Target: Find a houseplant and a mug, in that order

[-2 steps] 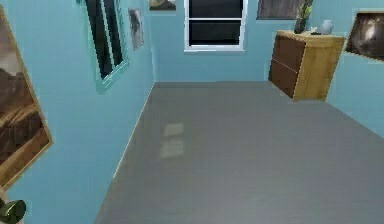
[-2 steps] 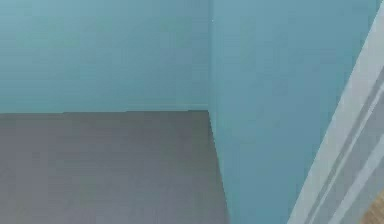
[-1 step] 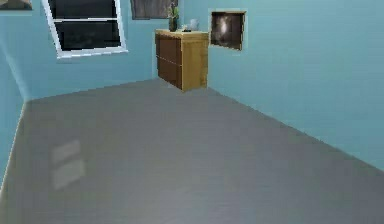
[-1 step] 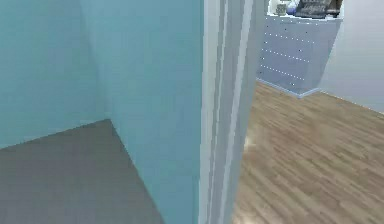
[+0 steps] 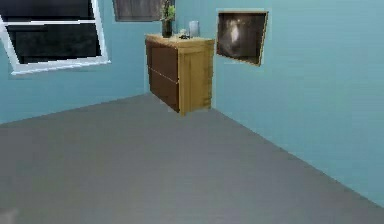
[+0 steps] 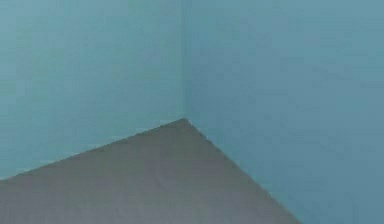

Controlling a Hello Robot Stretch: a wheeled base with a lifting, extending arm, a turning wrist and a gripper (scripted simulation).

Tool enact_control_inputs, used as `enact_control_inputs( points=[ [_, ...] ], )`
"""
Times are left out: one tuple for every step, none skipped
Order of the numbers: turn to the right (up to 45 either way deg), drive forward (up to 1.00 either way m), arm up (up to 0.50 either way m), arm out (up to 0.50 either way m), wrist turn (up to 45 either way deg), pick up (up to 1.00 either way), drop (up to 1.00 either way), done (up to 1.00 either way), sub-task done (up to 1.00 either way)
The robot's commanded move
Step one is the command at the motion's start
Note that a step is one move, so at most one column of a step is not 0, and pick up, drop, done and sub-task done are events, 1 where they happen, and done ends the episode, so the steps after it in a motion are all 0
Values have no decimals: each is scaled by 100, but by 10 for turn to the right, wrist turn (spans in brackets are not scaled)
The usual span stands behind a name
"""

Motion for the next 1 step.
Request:
enact_control_inputs(
  points=[
    [0, 100, 0, 0, 0, 0, 0, 0, 0]
  ],
)
